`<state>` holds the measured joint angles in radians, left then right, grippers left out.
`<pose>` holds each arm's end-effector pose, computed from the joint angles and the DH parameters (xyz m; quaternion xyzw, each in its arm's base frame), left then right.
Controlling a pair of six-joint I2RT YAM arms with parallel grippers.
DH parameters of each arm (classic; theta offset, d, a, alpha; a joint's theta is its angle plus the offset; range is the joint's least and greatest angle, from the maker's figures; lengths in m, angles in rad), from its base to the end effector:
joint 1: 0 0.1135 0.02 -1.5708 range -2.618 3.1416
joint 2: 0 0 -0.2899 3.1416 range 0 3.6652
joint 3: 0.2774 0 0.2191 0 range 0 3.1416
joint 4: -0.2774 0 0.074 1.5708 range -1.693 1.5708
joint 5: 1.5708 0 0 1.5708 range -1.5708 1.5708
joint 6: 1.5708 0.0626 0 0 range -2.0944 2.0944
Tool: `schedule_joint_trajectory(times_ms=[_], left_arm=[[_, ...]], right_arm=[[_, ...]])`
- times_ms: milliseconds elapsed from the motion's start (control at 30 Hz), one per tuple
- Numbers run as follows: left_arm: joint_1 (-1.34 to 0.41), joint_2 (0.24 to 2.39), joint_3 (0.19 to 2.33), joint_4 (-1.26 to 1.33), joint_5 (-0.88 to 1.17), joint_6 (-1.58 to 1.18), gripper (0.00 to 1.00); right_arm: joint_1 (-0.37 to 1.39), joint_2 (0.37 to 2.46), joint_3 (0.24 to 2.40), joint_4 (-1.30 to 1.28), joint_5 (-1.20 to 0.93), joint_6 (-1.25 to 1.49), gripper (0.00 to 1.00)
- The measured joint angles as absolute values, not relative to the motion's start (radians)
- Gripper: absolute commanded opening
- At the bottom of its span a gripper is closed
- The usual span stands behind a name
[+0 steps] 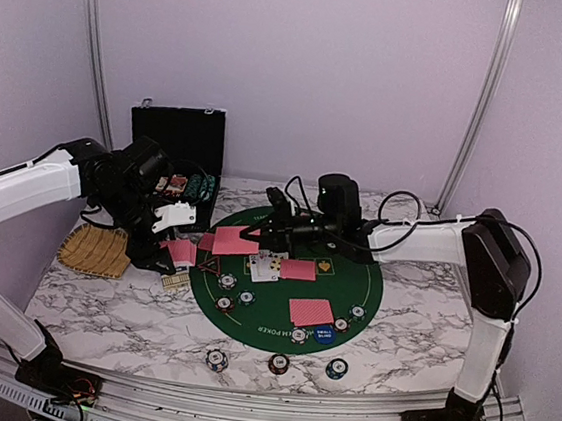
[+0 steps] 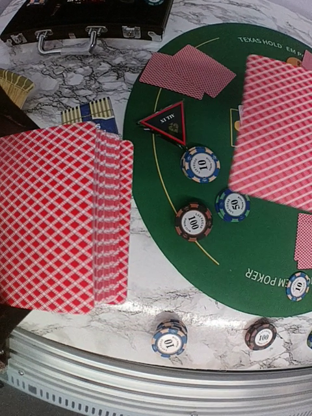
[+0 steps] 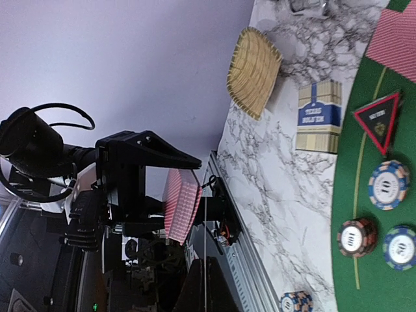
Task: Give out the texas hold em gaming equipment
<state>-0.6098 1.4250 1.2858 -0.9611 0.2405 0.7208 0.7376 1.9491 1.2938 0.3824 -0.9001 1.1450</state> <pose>0.2013 -0.1588 0.3104 0.6180 0.7423 -0.1036 0.2375 0.2922 0.3318 0.2716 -0.1123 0.7557 0.6439 0.0402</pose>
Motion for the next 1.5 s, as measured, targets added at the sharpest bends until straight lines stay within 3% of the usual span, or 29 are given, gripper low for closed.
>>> schedule_joint_trajectory(times_ms=[333, 733, 1033, 1333, 1500], left_arm=[[-0.601, 1.391, 1.201, -0.950, 0.226, 0.721, 0.08], [-0.601, 1.349, 1.037, -0.883, 0.208, 0.745, 0.06], [-0.601, 1.353, 0.880, -0.773, 0.172, 0.780, 0.05], [-0.601, 1.368, 0.807, -0.658, 0.147, 0.797, 0.04], [-0.601, 1.399, 0.786, -0.596, 0.139, 0.796, 0.04]], right_arm=[[0.469, 1.958, 1.271, 0.062, -0.841, 0.832, 0.00], [0.450, 2.160, 1.366, -0.218, -0.715, 0.593, 0.00], [0.458, 2.141, 1.380, -0.254, -0.657, 0.521, 0.35], [0.478, 2.076, 1.370, -0.318, -0.548, 0.487, 0.63], [0.485, 2.020, 1.363, -0.368, -0.496, 0.482, 0.71]])
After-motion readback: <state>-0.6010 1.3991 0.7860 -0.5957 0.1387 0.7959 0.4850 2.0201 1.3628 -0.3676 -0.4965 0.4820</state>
